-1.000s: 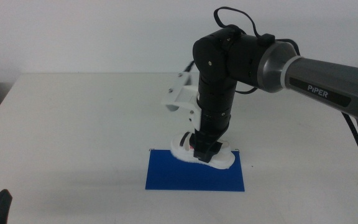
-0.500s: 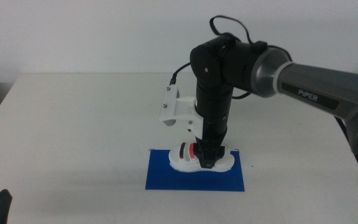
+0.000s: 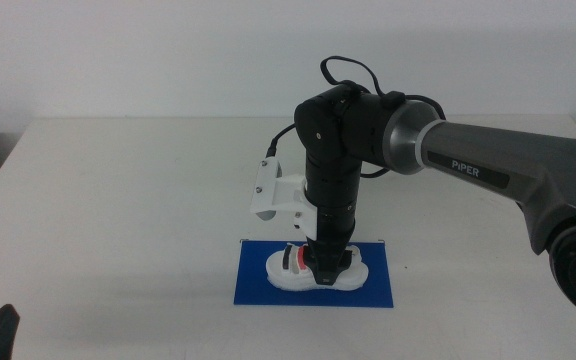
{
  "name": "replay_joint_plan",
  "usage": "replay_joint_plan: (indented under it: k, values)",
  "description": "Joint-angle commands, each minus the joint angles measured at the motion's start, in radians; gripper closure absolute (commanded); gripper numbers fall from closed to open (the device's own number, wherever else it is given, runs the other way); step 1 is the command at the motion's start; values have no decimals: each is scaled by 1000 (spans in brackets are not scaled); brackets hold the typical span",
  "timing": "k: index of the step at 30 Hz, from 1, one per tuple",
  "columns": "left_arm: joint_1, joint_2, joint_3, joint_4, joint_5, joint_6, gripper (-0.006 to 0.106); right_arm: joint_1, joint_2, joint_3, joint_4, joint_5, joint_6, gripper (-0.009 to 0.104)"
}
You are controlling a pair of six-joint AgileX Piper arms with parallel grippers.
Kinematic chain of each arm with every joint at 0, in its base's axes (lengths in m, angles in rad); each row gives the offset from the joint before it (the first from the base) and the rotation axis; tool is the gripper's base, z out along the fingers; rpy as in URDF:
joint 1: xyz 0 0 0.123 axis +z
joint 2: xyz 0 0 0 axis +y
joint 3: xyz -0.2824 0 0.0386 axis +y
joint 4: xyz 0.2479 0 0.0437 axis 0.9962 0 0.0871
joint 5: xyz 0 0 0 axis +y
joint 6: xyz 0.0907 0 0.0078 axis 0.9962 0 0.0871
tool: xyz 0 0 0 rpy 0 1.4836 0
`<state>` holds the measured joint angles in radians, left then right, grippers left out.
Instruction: Use one arm to grab the shoe from the table and place it on the mat.
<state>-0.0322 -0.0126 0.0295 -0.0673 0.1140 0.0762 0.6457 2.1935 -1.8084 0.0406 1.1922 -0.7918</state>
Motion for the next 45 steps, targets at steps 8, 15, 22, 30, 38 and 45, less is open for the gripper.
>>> replay_joint_plan:
  k: [8,15,22,30,38,45]
  values:
    - [-4,-13,7,-10,-82,-5,7,1,-62,-30,-6,-14,-10,43]
    - [-4,-13,7,-10,-82,-5,7,0,-86,-30,-7,-22,8,12]
    - [-4,-13,7,-10,-82,-5,7,-46,-291,60,25,-104,191,14]
    - [-4,-13,7,-10,-82,-5,7,-157,-693,442,106,-392,373,21]
    - [-4,-13,7,-10,-82,-5,7,-337,-1041,755,69,-533,603,22]
    - [-4,-13,7,-10,-82,-5,7,-474,-1335,1011,41,-666,699,22]
